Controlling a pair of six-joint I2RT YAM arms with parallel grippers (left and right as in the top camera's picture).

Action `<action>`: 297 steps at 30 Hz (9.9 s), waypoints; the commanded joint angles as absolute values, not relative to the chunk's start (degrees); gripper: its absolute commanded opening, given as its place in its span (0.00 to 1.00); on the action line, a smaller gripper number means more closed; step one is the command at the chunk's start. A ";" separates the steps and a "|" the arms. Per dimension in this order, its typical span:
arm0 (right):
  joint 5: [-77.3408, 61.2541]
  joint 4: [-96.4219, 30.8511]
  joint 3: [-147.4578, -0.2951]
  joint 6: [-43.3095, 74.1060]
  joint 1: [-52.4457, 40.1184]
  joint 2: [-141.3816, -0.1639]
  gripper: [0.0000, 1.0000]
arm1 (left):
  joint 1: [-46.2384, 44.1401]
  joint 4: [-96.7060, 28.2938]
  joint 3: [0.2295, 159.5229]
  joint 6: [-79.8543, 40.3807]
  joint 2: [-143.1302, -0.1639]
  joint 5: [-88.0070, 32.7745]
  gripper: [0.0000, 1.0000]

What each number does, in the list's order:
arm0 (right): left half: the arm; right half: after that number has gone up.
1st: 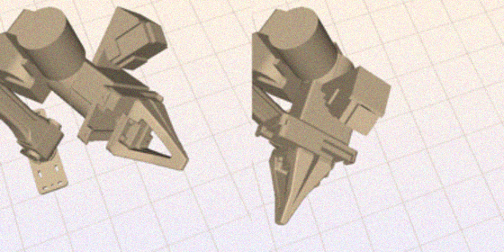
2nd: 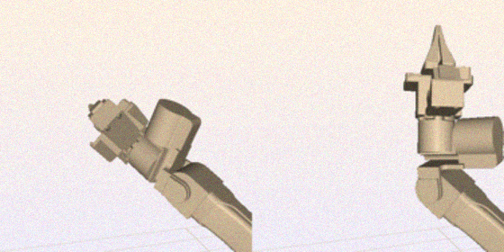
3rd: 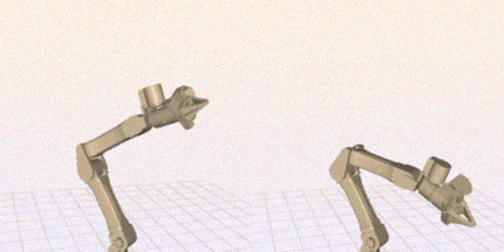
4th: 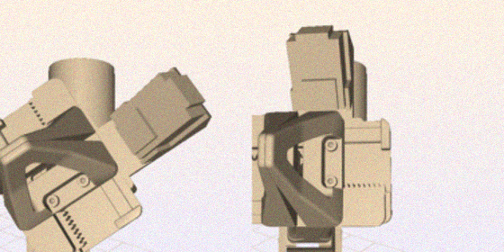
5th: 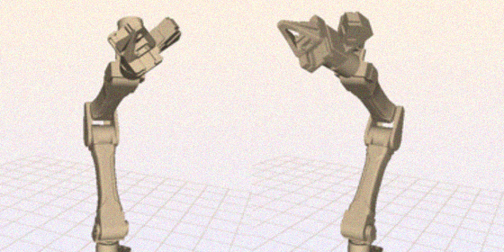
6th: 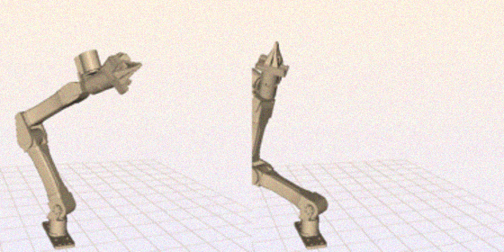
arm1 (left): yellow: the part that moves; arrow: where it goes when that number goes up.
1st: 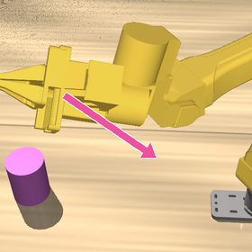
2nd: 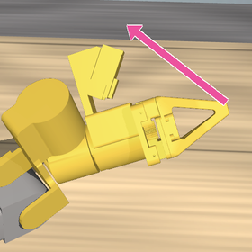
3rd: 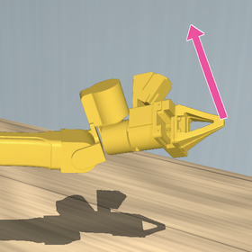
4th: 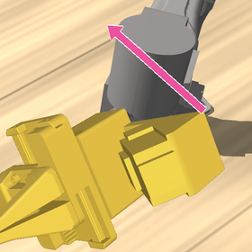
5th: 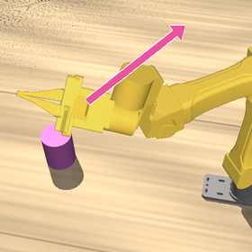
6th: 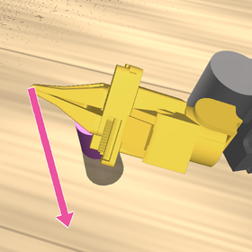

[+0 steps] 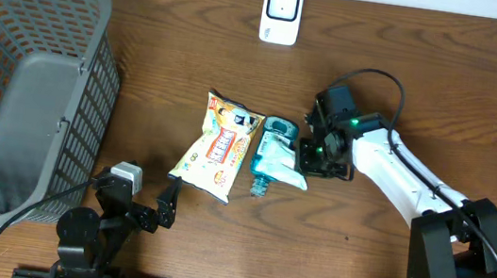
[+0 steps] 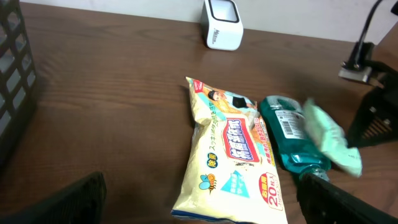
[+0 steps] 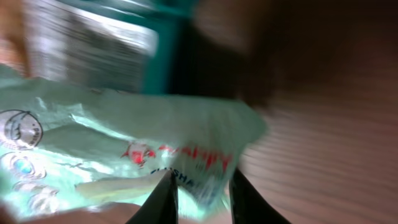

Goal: Scan the item barcode

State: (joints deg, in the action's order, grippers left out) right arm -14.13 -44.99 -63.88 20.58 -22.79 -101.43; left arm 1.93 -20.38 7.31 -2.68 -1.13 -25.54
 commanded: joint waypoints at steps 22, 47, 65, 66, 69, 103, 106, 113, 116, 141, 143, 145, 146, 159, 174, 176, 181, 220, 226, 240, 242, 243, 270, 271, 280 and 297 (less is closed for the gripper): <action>7.88 -52.07 -63.33 8.82 -32.82 -86.35 0.51 | 2.07 -21.37 6.48 -1.74 -0.99 -25.47 0.98; 23.66 -41.32 -54.54 -5.06 -44.93 -90.11 0.97 | 2.07 -21.37 6.48 -1.74 -0.99 -25.47 0.98; 32.25 -32.32 -50.81 -6.13 -44.95 -112.99 0.25 | 2.07 -21.37 6.48 -1.74 -0.99 -25.45 0.98; 30.44 -32.58 -50.81 -6.13 -44.91 -113.93 0.17 | 2.07 -21.37 6.48 -1.74 -0.99 -25.47 0.98; 23.00 -34.22 -50.83 -6.31 -44.25 -114.76 0.05 | 2.07 -21.39 6.48 -1.74 -0.99 -25.47 0.98; -89.52 -56.55 -52.64 -71.44 -13.82 -88.68 0.01 | 2.07 -21.37 6.48 -1.74 -0.99 -25.45 0.98; -89.52 -55.83 -52.66 -71.50 -15.03 -88.68 0.01 | 2.07 -21.37 6.48 -1.74 -0.99 -25.45 0.98; -89.43 -54.81 -52.66 -71.44 -15.38 -88.68 0.01 | 2.07 -21.37 6.48 -1.74 -0.99 -25.47 0.98; -85.84 -53.19 -52.66 -71.29 -15.38 -88.66 0.01 | 2.07 -21.37 6.48 -1.74 -0.99 -25.45 0.98; -21.43 -12.27 -65.06 -14.39 -16.10 -94.80 0.01 | 2.07 -21.37 6.48 -1.74 -0.99 -25.47 0.98; -19.73 -12.84 -68.14 -14.41 -16.51 -98.45 0.01 | 2.07 -21.37 6.48 -1.74 -0.99 -25.45 0.98; -17.96 -14.00 -71.90 -14.52 -16.99 -102.04 0.01 | 2.07 -21.37 6.48 -1.74 -0.99 -25.47 0.98; -17.19 -14.76 -73.95 -15.09 -17.28 -103.59 0.01 | 2.07 -21.37 6.48 -1.74 -0.99 -25.47 0.98; 4.95 -27.94 -111.59 -24.08 -20.60 -129.38 0.01 | 2.07 -21.37 6.48 -1.74 -0.99 -25.47 0.98; 10.66 -33.36 -134.63 -26.70 -22.76 -145.97 0.01 | 2.07 -21.37 6.48 -1.74 -0.99 -25.45 0.98; 12.23 -33.12 -134.65 -26.70 -23.27 -145.97 0.01 | 2.07 -21.39 6.48 -1.74 -0.99 -25.45 0.98; 18.76 -42.24 -138.12 -25.06 -24.34 -145.58 0.01 | 2.07 -21.37 6.48 -1.74 -0.99 -25.47 0.98; 19.51 -61.01 -132.27 2.63 27.51 -144.55 0.92 | 2.07 -21.37 6.48 -1.74 -0.99 -25.45 0.98; 4.86 -63.09 -134.21 6.55 27.86 -138.02 0.99 | 2.07 -21.37 6.48 -1.74 -0.99 -25.47 0.98; -6.09 -78.26 -134.21 33.41 12.69 -118.58 0.99 | 2.07 -21.37 6.48 -1.74 -0.99 -25.45 0.98; -9.47 -81.30 -134.02 35.35 9.13 -118.87 0.99 | 2.07 -21.37 6.48 -1.74 -0.99 -25.47 0.98; -11.44 -82.30 -133.69 35.99 6.98 -119.20 0.99 | 2.07 -21.37 6.48 -1.74 -0.99 -25.47 0.98; 18.41 -66.11 -96.62 42.59 -42.30 -123.04 0.99 | 2.07 -21.37 6.48 -1.74 -0.99 -25.47 0.98; 19.27 -65.67 -96.25 42.61 -42.87 -123.20 0.98 | 2.07 -21.37 6.48 -1.74 -0.99 -25.45 0.98; 19.79 -65.67 -96.14 42.35 -43.40 -128.66 0.72 | 2.07 -21.37 6.48 -1.74 -0.99 -25.47 0.98; 15.70 -67.51 -97.03 40.25 -42.81 -133.71 0.29 | 2.07 -21.37 6.48 -1.74 -0.99 -25.47 0.98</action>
